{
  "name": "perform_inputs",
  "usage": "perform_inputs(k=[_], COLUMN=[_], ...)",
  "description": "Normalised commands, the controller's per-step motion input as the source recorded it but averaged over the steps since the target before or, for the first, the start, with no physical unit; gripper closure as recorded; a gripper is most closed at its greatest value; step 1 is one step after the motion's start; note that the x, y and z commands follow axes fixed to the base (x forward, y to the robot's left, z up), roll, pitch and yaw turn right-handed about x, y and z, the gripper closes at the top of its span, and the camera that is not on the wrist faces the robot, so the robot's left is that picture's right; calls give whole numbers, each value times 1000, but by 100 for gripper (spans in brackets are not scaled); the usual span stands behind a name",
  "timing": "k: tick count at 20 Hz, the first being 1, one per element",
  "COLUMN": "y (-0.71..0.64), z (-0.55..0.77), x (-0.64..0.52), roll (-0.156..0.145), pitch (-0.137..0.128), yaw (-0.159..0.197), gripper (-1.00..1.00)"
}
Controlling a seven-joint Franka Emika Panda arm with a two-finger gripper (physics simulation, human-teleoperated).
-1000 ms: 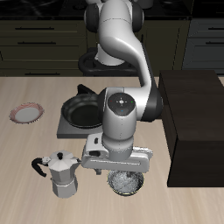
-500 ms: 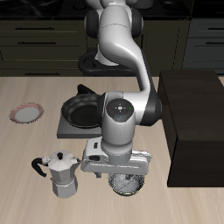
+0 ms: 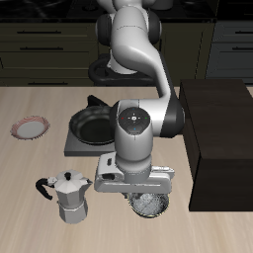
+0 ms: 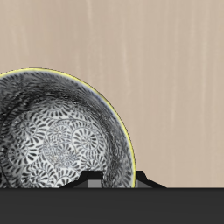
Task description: Place the bowl on the plate
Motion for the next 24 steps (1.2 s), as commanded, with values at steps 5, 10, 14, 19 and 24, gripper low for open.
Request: perform_inputs(k=[5, 10, 14, 19, 24], y=[74, -38, -63, -112, -92], z=[150, 168, 265, 300, 297], x=[-45, -5, -34, -29, -8], roll=[16, -2, -11, -15, -20], pitch=[-24, -24, -35, -41, -38], yaw=[-8, -8, -4, 9, 11], gripper=[100, 100, 100, 100, 100])
